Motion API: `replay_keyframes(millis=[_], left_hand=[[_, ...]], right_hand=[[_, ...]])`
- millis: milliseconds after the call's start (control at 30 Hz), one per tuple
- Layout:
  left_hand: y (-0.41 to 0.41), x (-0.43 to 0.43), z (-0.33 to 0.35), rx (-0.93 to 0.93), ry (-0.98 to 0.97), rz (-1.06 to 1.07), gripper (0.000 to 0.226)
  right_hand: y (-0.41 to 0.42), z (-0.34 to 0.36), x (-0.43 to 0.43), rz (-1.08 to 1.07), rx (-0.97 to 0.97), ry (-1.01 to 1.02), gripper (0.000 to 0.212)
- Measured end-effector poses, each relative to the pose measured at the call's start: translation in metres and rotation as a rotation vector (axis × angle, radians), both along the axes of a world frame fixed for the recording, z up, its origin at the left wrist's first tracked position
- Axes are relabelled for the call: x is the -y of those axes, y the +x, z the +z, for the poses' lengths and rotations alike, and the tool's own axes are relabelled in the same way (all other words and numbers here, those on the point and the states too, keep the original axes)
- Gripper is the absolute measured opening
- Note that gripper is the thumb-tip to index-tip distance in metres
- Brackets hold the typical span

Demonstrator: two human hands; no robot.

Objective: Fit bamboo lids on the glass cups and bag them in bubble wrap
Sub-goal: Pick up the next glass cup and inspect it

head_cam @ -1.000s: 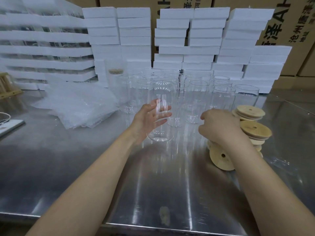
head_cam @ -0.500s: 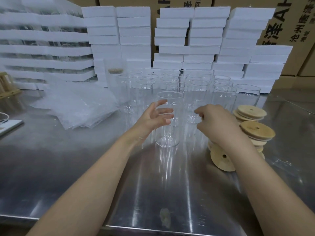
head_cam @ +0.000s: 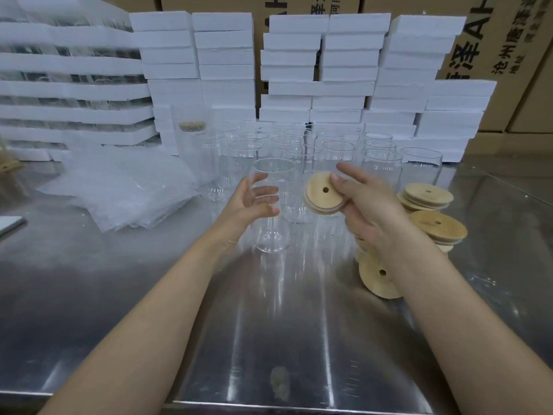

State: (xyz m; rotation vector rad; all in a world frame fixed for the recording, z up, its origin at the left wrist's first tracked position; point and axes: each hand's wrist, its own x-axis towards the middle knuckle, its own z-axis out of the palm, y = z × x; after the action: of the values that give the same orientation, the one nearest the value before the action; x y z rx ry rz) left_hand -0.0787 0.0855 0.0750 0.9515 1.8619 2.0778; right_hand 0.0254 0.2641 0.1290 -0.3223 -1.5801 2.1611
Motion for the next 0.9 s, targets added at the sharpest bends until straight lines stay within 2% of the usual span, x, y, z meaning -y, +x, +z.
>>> replay_keyframes(millis=[67, 167, 400, 500, 600, 733, 833, 900], left_hand=[[-0.0006, -0.0001, -0.0012, -0.003, 0.004, 0.016, 0.062], [-0.0015, -0.0004, -0.0013, -0.003, 0.004, 0.028, 0.061], [-0.0027, -0.0003, -0.0013, -0.007, -0.024, 0.005, 0.071], [-0.0022, -0.0001, -0.0007, 0.002, -0.029, 0.002, 0.075], [-0.0038, 0.0006, -0.0014, 0.006, -0.035, 0.003, 0.074], [-0.0058, 0.0, -0.0027, 0.003, -0.042, 0.003, 0.073], [-0.007, 0.0001, -0.0032, 0.004, -0.043, 0.004, 0.073], [-0.0074, 0.0004, -0.0035, 0.001, -0.048, 0.005, 0.072]], right_hand=[[-0.0018, -0.0007, -0.0009, 0.103, 0.017, -0.189, 0.035], [-0.0018, -0.0067, -0.0013, 0.216, 0.065, -0.328, 0.019], [0.0023, -0.0026, -0.0007, 0.284, 0.094, -0.423, 0.007], [0.0008, -0.0005, -0.0001, 0.282, 0.04, -0.451, 0.003], [-0.0001, 0.0008, 0.003, 0.312, -0.103, -0.524, 0.009], [-0.002, 0.0015, 0.0029, 0.303, -0.342, -0.416, 0.03], [-0.0039, 0.0004, 0.0011, 0.314, -0.404, -0.455, 0.032], [-0.0034, -0.0002, 0.0011, 0.363, -0.413, -0.417, 0.041]])
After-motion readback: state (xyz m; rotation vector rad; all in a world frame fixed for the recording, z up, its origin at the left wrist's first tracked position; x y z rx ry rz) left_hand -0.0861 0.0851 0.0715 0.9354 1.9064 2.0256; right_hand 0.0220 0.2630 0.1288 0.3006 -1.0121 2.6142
